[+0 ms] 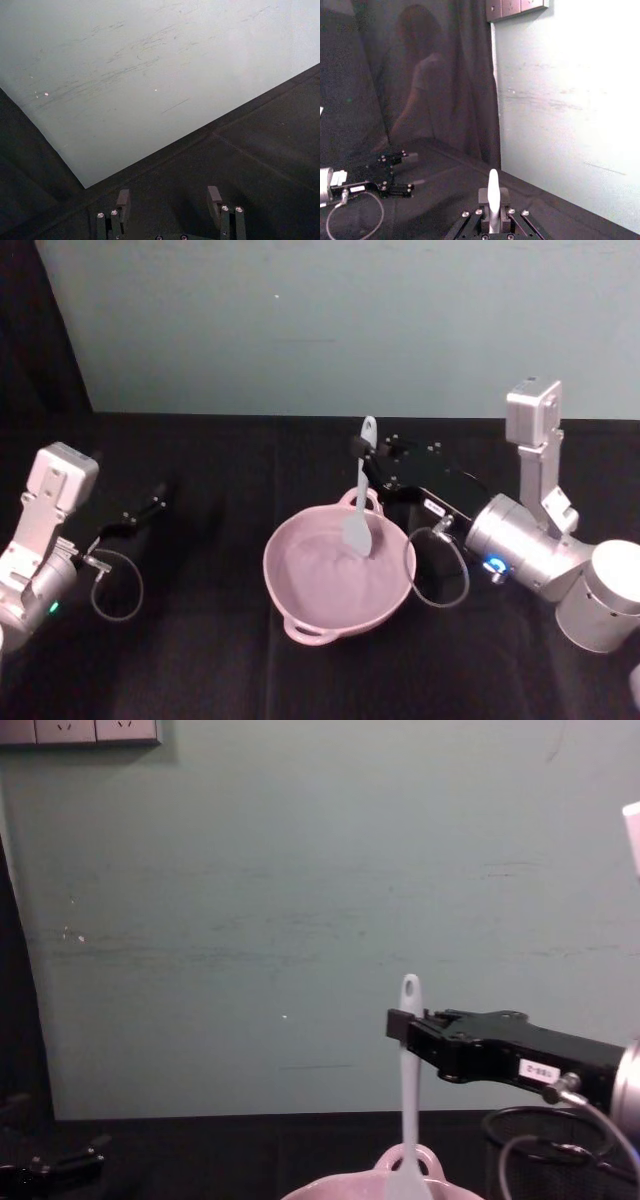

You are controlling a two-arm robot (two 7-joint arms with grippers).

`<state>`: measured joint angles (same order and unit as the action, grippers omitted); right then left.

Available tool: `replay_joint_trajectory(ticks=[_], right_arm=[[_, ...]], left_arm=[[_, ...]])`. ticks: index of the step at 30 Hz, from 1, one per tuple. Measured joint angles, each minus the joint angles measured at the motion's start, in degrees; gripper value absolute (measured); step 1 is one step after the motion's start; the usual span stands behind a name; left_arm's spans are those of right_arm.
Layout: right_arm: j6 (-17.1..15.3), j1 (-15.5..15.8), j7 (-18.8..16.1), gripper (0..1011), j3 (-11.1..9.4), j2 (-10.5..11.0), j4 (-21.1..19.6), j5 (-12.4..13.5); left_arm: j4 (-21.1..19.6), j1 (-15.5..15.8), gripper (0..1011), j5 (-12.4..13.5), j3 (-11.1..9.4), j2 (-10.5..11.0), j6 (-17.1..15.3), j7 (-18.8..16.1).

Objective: Use the one hand to pick up the spoon and stir the clear water in the bowl.

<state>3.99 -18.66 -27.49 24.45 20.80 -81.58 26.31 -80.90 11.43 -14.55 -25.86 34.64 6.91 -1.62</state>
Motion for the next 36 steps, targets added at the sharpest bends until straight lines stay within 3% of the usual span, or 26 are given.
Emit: replay_joint_trajectory(ticks=[9, 18, 28, 36], right_arm=[[-1.2, 2.7, -0.3, 119, 0.6, 1.8, -5.0, -1.3], [-1.4, 3.9, -1.9, 119, 2.9, 0.6, -7.3, -1.1], [-0.8, 0.7, -2.2, 119, 4.0, -2.9, -2.2, 0.0], [-0.1, -1.4, -0.9, 120, 2.2, -3.7, 2.0, 0.6]], left_arm=[[0.0, 0.0, 1005, 0.0, 0.0, 0.0, 0.0, 0.0], [0.0, 0.0, 1005, 0.0, 0.0, 0.0, 0.0, 0.0], [0.0, 0.0, 1005, 0.0, 0.0, 0.0, 0.0, 0.0], [0.0, 0.0, 1005, 0.0, 0.0, 0.0, 0.0, 0.0]])
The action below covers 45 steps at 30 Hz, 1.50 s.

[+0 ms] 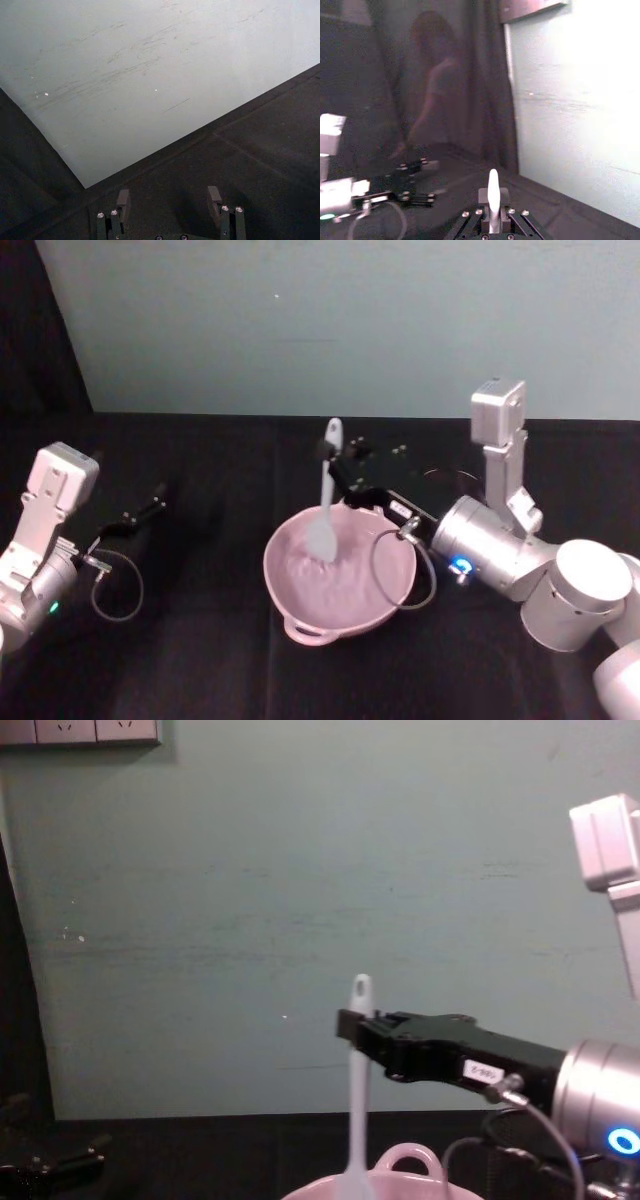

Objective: Use the one hand to pick up the spoon and stir the clear water in the bowl.

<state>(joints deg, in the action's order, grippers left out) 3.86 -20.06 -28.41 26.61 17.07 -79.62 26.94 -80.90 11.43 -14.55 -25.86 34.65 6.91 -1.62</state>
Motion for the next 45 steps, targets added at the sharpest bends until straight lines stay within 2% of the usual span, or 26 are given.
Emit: replay_joint_trajectory(ticks=[2, 10, 16, 23, 31, 38, 45], right_arm=[[0.1, 0.0, 0.8, 119, -1.2, 0.5, 0.4, 0.1], [0.0, 1.6, 1.9, 119, -3.4, 2.5, -1.4, 0.1], [-0.5, 3.9, 2.4, 120, -3.7, 3.7, -4.6, -0.3], [-1.4, 6.5, 1.9, 120, -2.3, 4.5, -9.0, -1.1], [-2.0, 7.0, 0.3, 120, 0.2, 3.6, -10.4, -0.9], [-1.7, 4.6, -0.4, 120, 1.8, 1.5, -7.4, -0.7], [-1.3, 1.6, -0.4, 119, 1.8, 0.0, -3.0, -0.6]], left_arm=[[0.0, 0.0, 1005, 0.0, 0.0, 0.0, 0.0, 0.0], [0.0, 0.0, 1005, 0.0, 0.0, 0.0, 0.0, 0.0], [0.0, 0.0, 1005, 0.0, 0.0, 0.0, 0.0, 0.0], [0.0, 0.0, 1005, 0.0, 0.0, 0.0, 0.0, 0.0], [0.0, 0.0, 1005, 0.0, 0.0, 0.0, 0.0, 0.0], [0.0, 0.0, 1005, 0.0, 0.0, 0.0, 0.0, 0.0], [0.0, 0.0, 1005, 0.0, 0.0, 0.0, 0.0, 0.0]])
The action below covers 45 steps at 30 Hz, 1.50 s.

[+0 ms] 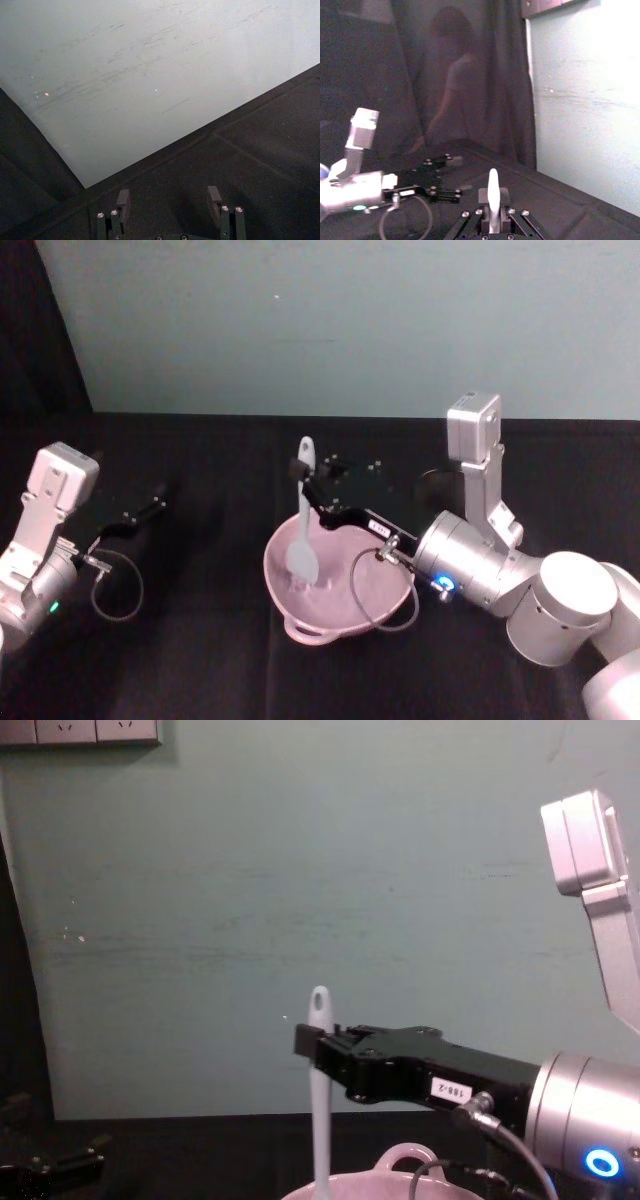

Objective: Use the one hand to pick up the spoon and stir the clear water in the bowl.

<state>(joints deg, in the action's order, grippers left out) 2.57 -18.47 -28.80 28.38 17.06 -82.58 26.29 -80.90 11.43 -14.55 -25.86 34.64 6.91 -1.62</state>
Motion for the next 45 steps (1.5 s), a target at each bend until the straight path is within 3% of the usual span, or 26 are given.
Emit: replay_joint_trajectory(ticks=[9, 13, 20, 27, 34, 45], right_arm=[[0.8, -0.9, 1.7, 119, -2.7, 1.0, 1.9, -0.1], [0.8, 0.3, 2.4, 119, -4.5, 2.4, 0.6, 0.2], [0.5, 2.6, 2.7, 119, -5.7, 4.2, -2.5, 0.3], [-0.1, 4.5, 2.2, 119, -4.8, 4.6, -5.3, 0.1], [-0.7, 5.5, 0.8, 119, -2.3, 3.8, -7.7, 0.4], [-0.6, 3.6, 0.3, 119, -0.5, 1.8, -5.5, 1.2]], left_arm=[[0.0, 0.0, 1005, 0.0, 0.0, 0.0, 0.0, 0.0], [0.0, 0.0, 1005, 0.0, 0.0, 0.0, 0.0, 0.0], [0.0, 0.0, 1005, 0.0, 0.0, 0.0, 0.0, 0.0], [0.0, 0.0, 1005, 0.0, 0.0, 0.0, 0.0, 0.0], [0.0, 0.0, 1005, 0.0, 0.0, 0.0, 0.0, 0.0], [0.0, 0.0, 1005, 0.0, 0.0, 0.0, 0.0, 0.0]])
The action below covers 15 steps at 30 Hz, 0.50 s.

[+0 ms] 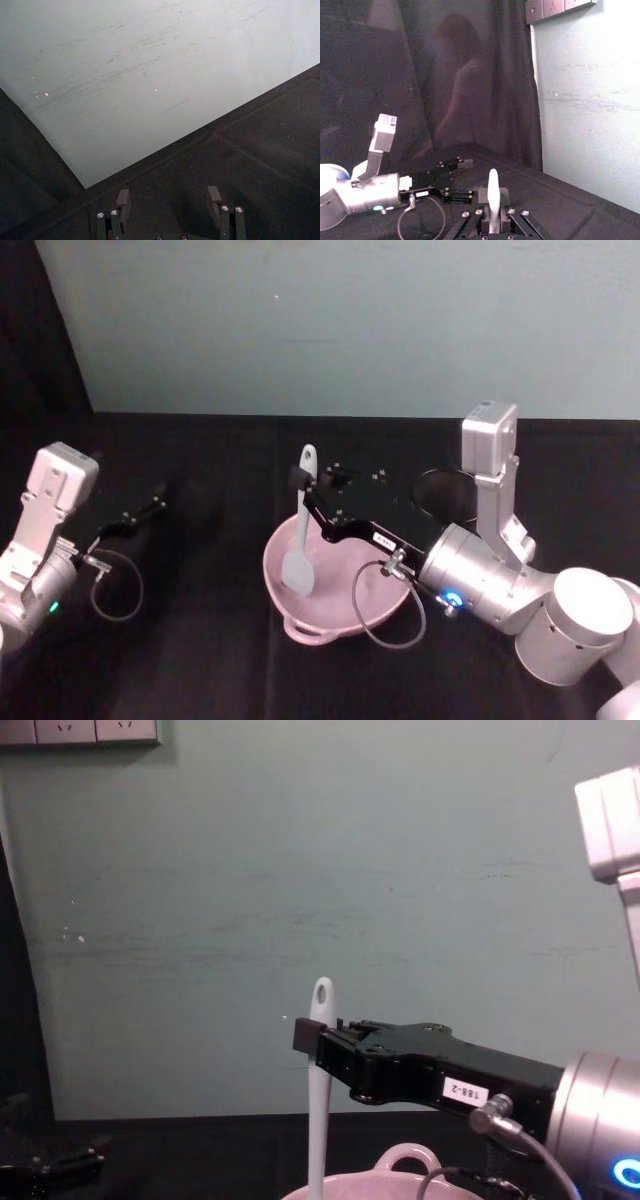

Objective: Use the one hand to pick up the spoon and stir the clear water in the bowl.

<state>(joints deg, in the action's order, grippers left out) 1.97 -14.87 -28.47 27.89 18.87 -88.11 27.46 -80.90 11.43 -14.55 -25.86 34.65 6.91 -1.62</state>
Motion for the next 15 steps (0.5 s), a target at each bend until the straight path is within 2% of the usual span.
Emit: replay_joint_trajectory(ticks=[9, 15], right_arm=[[0.5, -1.7, 0.1, 119, 0.2, -0.8, 2.0, -0.1], [0.5, -1.6, 0.5, 120, -1.0, 0.1, -0.9, 0.5]], left_arm=[[0.0, 0.0, 1005, 0.0, 0.0, 0.0, 0.0, 0.0], [0.0, 0.0, 1005, 0.0, 0.0, 0.0, 0.0, 0.0]])
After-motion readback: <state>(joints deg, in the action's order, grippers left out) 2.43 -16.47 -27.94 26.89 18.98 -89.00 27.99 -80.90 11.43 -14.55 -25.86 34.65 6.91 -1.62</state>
